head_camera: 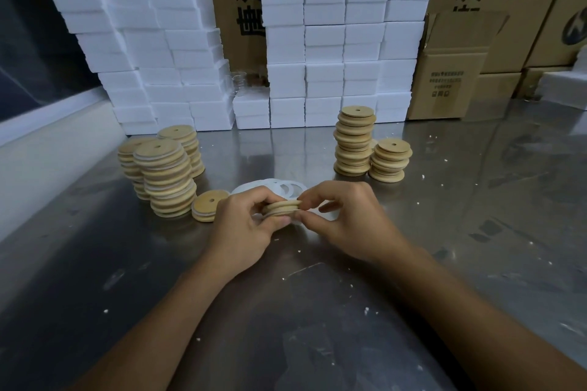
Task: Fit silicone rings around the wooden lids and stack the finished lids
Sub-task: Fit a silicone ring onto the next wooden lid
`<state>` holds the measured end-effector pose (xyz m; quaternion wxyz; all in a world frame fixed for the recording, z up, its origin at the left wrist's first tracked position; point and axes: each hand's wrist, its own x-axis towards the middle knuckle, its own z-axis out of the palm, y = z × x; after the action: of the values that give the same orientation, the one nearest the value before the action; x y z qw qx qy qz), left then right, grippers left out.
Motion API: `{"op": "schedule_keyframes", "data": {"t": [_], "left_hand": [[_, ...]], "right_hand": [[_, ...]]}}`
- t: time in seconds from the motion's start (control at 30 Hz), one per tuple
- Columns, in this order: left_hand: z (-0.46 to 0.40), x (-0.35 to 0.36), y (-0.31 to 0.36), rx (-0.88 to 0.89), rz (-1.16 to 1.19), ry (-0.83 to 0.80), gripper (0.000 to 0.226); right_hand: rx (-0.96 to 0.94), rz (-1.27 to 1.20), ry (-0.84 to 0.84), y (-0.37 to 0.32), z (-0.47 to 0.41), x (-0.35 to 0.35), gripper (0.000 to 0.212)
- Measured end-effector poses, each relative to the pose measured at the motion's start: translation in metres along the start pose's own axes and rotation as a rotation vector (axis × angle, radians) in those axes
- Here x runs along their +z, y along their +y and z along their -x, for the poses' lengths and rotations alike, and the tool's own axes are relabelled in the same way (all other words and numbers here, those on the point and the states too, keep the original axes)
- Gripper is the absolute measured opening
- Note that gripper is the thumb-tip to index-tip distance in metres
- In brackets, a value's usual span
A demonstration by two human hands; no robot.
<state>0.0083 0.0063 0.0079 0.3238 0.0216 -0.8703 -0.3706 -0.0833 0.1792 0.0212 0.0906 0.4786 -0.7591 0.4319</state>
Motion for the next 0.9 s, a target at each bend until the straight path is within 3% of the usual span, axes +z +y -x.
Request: {"op": "schedule_keyframes", "data": {"t": [0.23,0.57,0.9], "left_hand": [[0.002,0.005,0.003,-0.156,0.328,0.022,0.038],[0.003,0.008,0.009,-0.181,0.360,0.026,0.024],[0.001,0.006,0.005,-0.199,0.331,0.017,0.028]], "right_hand": [[0.014,-0.047,0.024,0.005,-0.001,-0.001,0.009],[-0.046,-0.032,0.138,0.003,0.002,0.003,0.011],[-0.014,-0.085,0.144,0.004,0.001,0.005,0.007]]}}
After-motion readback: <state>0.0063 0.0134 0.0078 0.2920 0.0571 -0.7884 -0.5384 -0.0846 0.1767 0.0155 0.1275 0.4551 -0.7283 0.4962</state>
